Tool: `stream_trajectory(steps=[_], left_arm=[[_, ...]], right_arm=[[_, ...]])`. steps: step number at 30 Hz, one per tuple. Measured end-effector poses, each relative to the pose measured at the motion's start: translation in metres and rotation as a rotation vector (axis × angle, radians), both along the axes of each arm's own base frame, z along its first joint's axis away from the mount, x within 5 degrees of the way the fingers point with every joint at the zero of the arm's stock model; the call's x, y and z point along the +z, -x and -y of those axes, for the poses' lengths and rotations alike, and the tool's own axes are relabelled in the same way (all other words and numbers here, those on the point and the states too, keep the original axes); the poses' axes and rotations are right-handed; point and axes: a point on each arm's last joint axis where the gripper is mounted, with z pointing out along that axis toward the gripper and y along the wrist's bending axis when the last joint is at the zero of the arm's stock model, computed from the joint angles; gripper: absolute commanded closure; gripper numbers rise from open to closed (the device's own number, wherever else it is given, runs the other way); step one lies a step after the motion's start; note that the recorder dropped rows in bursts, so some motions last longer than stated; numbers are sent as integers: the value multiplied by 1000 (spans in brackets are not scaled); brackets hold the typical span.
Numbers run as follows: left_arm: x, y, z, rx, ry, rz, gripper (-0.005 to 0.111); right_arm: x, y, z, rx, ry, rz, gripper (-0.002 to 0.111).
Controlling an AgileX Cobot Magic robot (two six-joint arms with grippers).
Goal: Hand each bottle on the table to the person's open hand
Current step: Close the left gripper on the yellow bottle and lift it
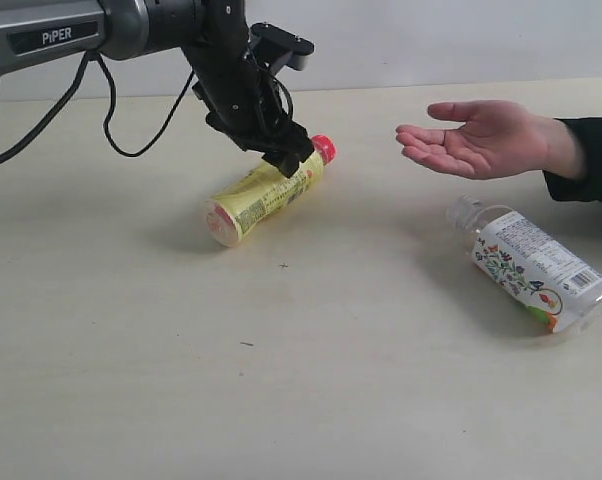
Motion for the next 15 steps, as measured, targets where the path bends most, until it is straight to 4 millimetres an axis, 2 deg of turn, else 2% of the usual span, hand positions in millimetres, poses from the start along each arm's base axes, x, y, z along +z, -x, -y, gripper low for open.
stream_trajectory(steps=[13, 15], left_arm=[[0, 0, 1, -2, 5, 9, 46], [0, 1, 1, -3, -4, -6, 38]], right_arm=[[0, 0, 0, 0, 0, 0, 108], [0, 0, 0, 0, 0, 0, 108]])
